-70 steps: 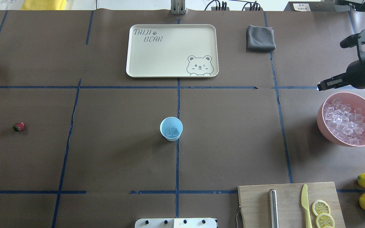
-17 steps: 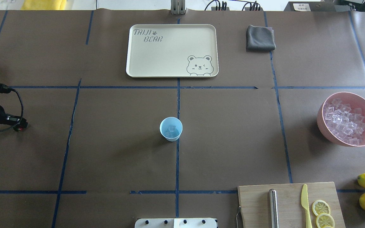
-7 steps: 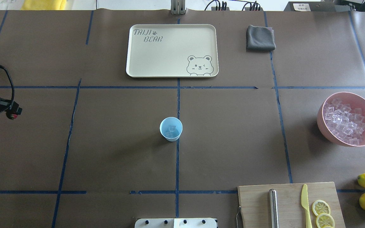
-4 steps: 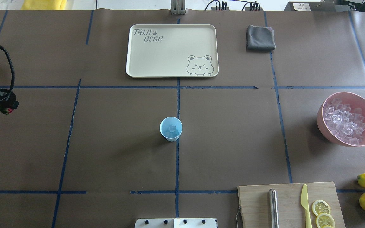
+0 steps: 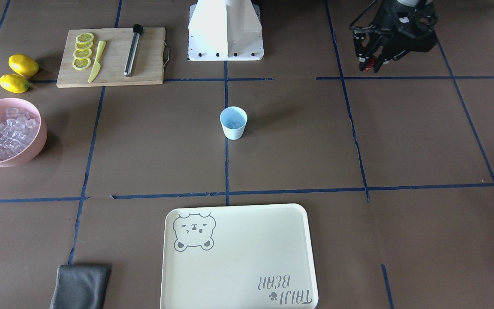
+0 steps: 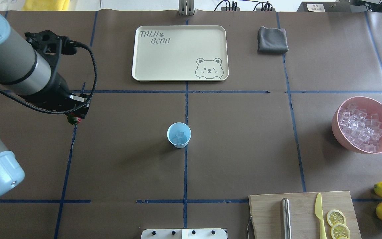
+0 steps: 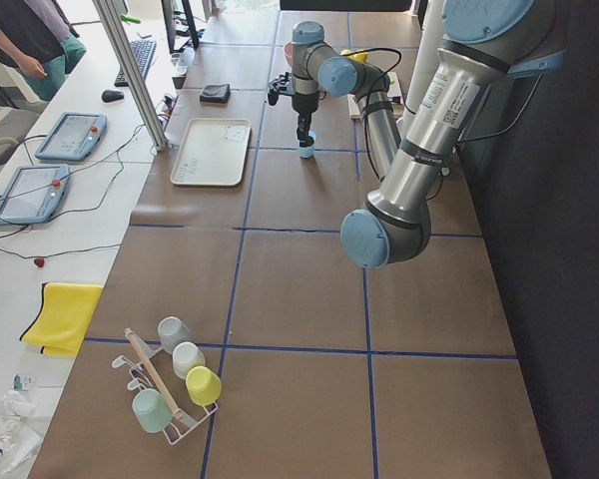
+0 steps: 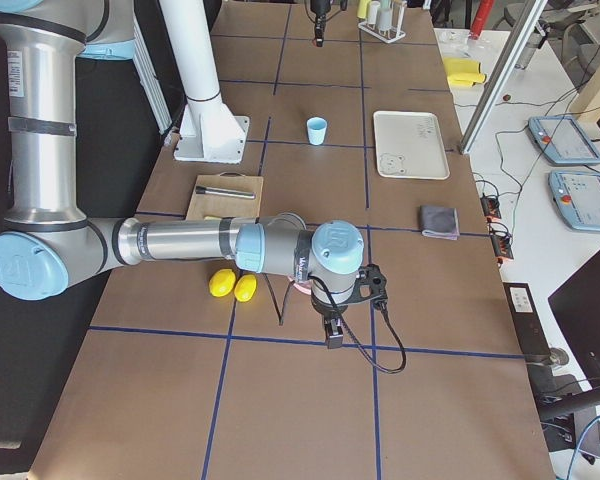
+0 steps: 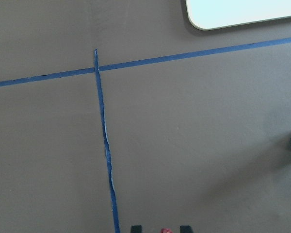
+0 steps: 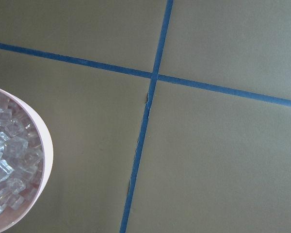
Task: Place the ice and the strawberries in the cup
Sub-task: 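Lift the strawberry with the left gripper and carry it toward the cup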
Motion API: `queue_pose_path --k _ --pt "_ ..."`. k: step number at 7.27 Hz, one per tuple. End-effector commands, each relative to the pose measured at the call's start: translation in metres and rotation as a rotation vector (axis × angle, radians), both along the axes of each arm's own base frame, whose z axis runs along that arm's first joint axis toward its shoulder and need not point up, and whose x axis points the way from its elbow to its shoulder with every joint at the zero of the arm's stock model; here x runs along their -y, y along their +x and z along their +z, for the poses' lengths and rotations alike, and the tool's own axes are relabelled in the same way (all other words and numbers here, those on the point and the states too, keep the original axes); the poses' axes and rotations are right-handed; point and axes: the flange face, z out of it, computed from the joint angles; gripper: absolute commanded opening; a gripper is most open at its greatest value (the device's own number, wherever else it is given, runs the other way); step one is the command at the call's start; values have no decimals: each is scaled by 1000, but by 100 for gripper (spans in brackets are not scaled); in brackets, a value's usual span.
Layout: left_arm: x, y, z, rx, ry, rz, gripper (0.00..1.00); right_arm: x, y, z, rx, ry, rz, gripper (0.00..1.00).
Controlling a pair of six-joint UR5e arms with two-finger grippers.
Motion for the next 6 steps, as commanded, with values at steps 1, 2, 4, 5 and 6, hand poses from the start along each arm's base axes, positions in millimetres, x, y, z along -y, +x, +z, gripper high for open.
queue_pose_path --k 1,2,4,5,6 --pt "3 67 -24 -9 -21 -44 0 -3 4 6 3 -2 -1 100" --pt "4 90 -33 -17 -13 -76 0 -3 4 5 5 -3 0 100" --pt "4 148 -65 -2 -32 -105 0 -3 4 5 5 -3 1 100" --pt "1 176 -70 0 -29 -114 0 -3 4 5 5 -4 1 100" --pt "8 199 -61 -13 -36 -126 0 -3 4 6 5 -6 1 100"
